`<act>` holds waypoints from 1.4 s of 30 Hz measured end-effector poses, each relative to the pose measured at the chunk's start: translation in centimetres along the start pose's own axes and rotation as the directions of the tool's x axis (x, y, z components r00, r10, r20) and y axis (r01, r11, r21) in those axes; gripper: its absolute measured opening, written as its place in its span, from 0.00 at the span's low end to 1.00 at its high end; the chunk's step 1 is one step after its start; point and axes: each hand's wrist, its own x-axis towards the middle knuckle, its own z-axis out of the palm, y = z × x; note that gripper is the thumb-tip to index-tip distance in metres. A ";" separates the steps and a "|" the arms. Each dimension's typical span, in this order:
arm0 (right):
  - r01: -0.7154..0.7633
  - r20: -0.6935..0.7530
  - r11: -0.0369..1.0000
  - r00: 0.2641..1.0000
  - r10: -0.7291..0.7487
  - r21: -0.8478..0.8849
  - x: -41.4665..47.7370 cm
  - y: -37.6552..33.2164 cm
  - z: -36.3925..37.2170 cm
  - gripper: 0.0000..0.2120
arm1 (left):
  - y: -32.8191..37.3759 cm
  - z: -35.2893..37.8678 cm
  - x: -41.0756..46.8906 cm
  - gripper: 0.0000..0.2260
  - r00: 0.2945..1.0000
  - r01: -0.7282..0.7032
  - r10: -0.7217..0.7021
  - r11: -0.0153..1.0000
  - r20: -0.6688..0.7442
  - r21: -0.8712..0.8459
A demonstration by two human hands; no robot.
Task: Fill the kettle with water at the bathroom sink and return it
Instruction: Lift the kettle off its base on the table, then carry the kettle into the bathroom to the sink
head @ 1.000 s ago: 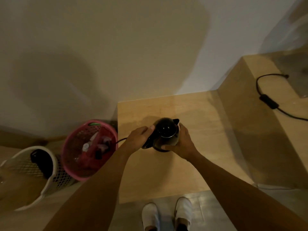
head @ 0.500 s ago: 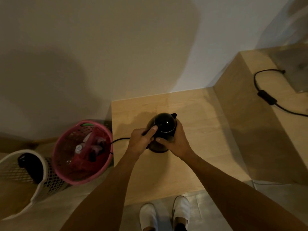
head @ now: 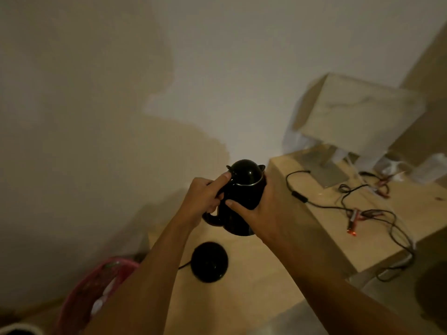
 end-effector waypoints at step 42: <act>-0.821 -0.912 0.568 -0.278 -0.301 0.063 -73.8 -15.1 -68.8 0.51 | 13.5 76.6 -72.1 0.21 -0.477 -0.185 0.014 0.976 0.879 -0.116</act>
